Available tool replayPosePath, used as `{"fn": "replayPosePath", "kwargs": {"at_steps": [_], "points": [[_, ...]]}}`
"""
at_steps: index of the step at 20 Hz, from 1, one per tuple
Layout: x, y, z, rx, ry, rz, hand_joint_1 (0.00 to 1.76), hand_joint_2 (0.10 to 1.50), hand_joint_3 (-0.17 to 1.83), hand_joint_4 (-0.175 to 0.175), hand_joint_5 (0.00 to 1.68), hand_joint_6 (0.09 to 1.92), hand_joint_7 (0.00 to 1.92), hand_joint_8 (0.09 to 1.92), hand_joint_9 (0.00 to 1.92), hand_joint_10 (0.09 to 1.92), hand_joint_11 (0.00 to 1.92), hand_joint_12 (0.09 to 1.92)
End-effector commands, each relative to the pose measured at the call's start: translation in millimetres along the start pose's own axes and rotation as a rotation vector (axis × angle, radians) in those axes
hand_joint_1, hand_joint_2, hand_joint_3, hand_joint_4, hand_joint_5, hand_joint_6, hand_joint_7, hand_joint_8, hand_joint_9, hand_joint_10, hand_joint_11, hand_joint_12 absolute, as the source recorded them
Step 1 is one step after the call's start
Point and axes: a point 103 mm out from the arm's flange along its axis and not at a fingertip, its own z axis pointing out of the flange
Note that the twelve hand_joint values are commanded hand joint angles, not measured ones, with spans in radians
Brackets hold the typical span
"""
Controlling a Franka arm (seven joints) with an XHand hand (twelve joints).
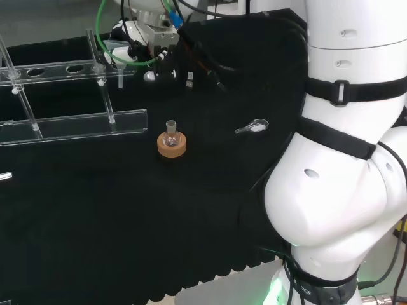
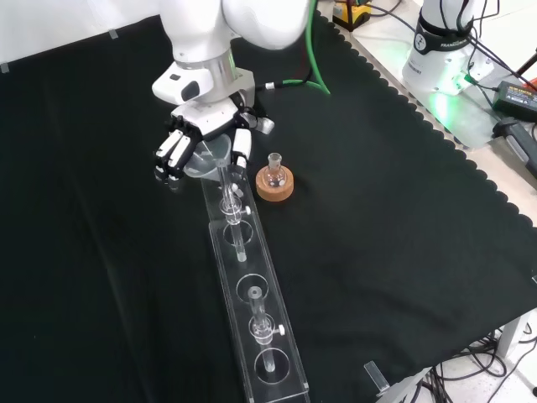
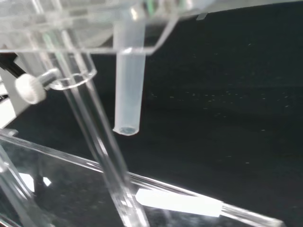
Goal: Pick up the funnel from the transparent funnel stand.
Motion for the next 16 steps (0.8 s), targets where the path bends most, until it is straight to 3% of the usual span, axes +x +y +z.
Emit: {"fn": "replayPosePath", "kwargs": {"at_steps": [1, 5, 9, 16], "points": [[13, -1, 11, -0.080, -0.433, -0.040, 0.74, 1.04, 0.14, -0.175, 0.48, 0.78, 0.47, 1.29, 1.33, 1.13, 1.87, 0.82], [18, 1, 10, -0.123, -0.539, -0.029, 0.74, 1.04, 0.14, -0.175, 0.46, 0.77, 0.49, 1.30, 1.33, 1.14, 1.85, 0.83], [16, -1, -12, -0.182, -0.607, 0.047, 0.74, 1.05, 0.15, -0.175, 0.44, 0.76, 0.50, 1.30, 1.33, 1.15, 1.85, 0.84], [16, -22, -91, -0.313, -0.603, 0.050, 0.74, 1.05, 0.15, -0.175, 0.44, 0.73, 0.51, 1.31, 1.33, 1.16, 1.86, 0.88]]}}
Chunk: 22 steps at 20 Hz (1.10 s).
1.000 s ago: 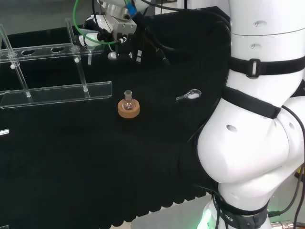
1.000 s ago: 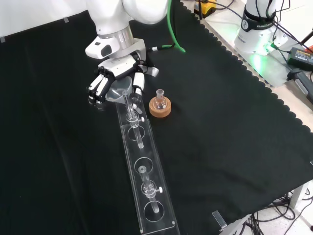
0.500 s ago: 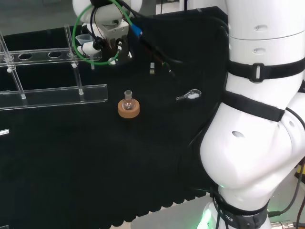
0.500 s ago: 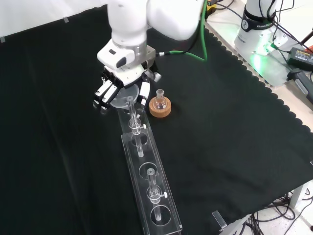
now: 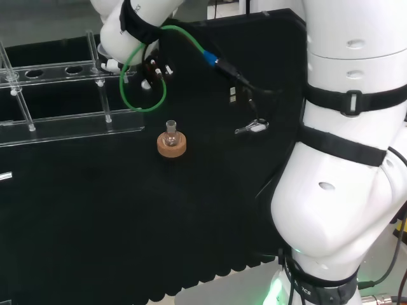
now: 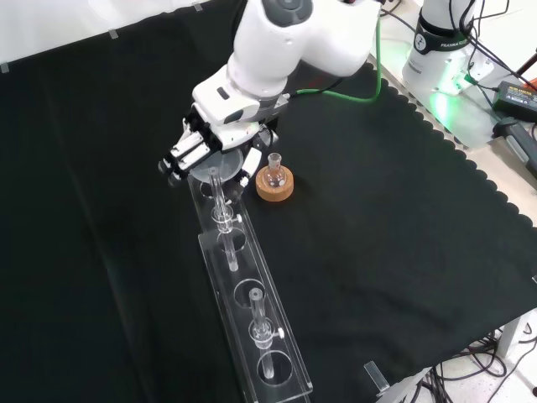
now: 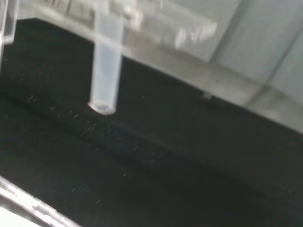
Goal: Pick up the funnel from the transparent funnel stand.
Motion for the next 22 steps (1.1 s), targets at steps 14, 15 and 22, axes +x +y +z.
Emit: {"fn": "replayPosePath", "kwargs": {"at_steps": [14, 15, 22], "points": [[-152, -66, -214, -0.286, 0.239, 0.097, 0.73, 1.05, 0.16, -0.175, 0.45, 0.71, 0.53, 1.29, 1.36, 1.15, 1.86, 0.94], [-155, -68, -215, -0.292, 0.252, 0.097, 0.73, 1.05, 0.16, -0.175, 0.45, 0.71, 0.53, 1.29, 1.36, 1.15, 1.86, 0.94], [-187, -61, -199, -0.308, 0.411, 0.104, 0.73, 1.04, 0.16, -0.175, 0.46, 0.70, 0.55, 1.29, 1.38, 1.14, 1.86, 0.95]]}}
